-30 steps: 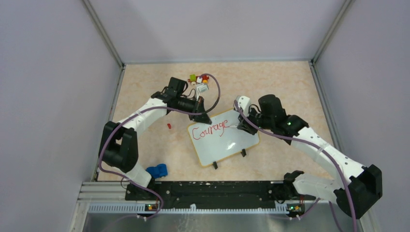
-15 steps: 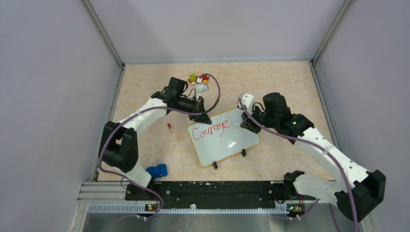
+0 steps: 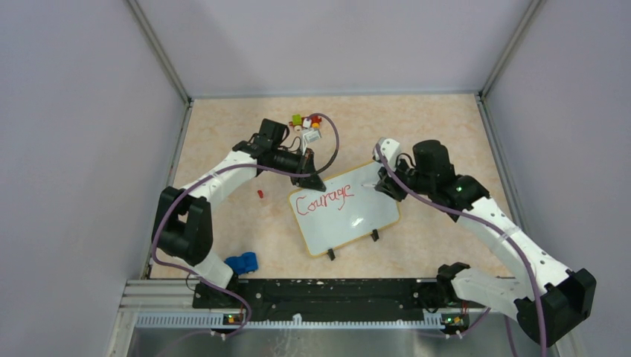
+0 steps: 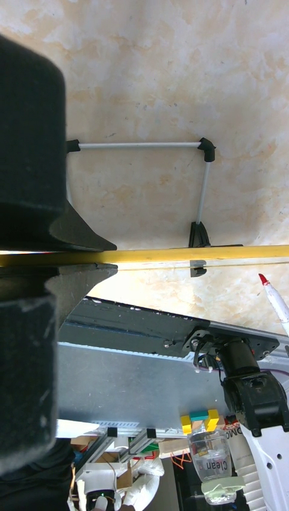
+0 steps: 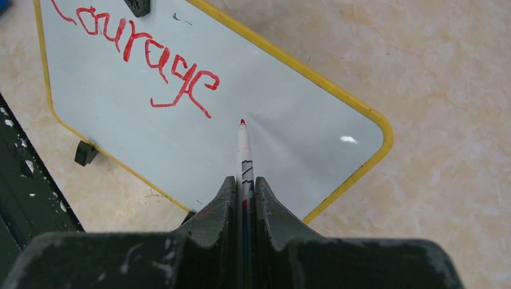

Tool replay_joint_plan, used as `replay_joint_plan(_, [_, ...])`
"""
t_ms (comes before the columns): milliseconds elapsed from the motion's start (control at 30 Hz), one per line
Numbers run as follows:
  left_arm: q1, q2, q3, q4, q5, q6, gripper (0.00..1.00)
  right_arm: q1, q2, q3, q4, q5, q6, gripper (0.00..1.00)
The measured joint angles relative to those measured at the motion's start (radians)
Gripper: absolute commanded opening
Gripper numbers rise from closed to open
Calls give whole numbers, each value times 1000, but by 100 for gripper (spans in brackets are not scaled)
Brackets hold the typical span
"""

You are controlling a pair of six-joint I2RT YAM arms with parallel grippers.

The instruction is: Write a sentence on the whiteboard

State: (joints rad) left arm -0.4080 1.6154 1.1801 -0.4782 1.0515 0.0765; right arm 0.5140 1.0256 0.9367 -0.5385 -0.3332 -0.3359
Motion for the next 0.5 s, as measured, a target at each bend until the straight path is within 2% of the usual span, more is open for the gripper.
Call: replay_joint_plan(500, [0, 0, 0, 0, 2, 0, 0, 0, 50, 0, 6, -54, -1, 0])
